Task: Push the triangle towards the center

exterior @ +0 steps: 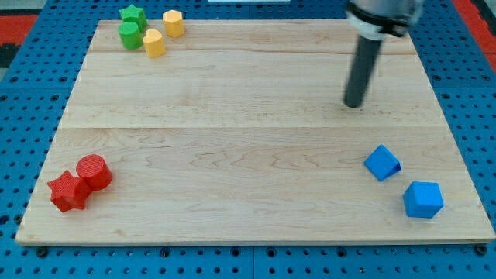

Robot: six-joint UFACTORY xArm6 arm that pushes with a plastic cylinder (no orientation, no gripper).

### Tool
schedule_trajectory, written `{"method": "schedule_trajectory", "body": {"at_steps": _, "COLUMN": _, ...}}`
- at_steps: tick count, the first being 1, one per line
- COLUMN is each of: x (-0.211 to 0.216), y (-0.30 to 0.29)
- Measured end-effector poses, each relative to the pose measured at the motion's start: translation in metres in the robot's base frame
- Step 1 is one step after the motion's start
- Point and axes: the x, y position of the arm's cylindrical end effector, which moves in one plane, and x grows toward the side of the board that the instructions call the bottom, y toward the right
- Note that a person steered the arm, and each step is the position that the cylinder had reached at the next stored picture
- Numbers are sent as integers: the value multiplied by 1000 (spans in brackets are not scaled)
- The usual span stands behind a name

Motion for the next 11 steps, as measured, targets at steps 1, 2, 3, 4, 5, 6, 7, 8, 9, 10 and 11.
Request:
{"method": "schedule_trajectory", "body": {"at_steps": 1, "x": 51, "y": 55}}
{"method": "schedule_trajectory", "body": {"at_steps": 2, "x": 80, "y": 41}}
{"method": "schedule_trajectory", "body": {"at_steps": 3, "x": 66, "y": -46}}
{"method": "schedule_trajectory", "body": {"at_steps": 4, "x": 71, "y": -60}}
{"method": "schedule_trajectory", "body": {"at_steps": 5, "x": 52, "y": 5}}
{"method": "schedule_trajectory", "body": {"at_steps": 6, "x": 80, "y": 58}}
{"method": "schedule_trajectory", "body": {"at_steps": 7, "x": 95, "y": -9}}
{"method": "schedule_trajectory", "body": {"at_steps": 8, "x": 95, "y": -102}}
{"method": "schedule_trajectory", "body": {"at_steps": 9, "x": 87, "y": -81}}
{"method": "schedule_trajectory", "body": {"at_steps": 10, "x": 93, "y": -20}}
{"method": "schedule_trajectory", "body": {"at_steps": 11, "x": 134, "y": -16}}
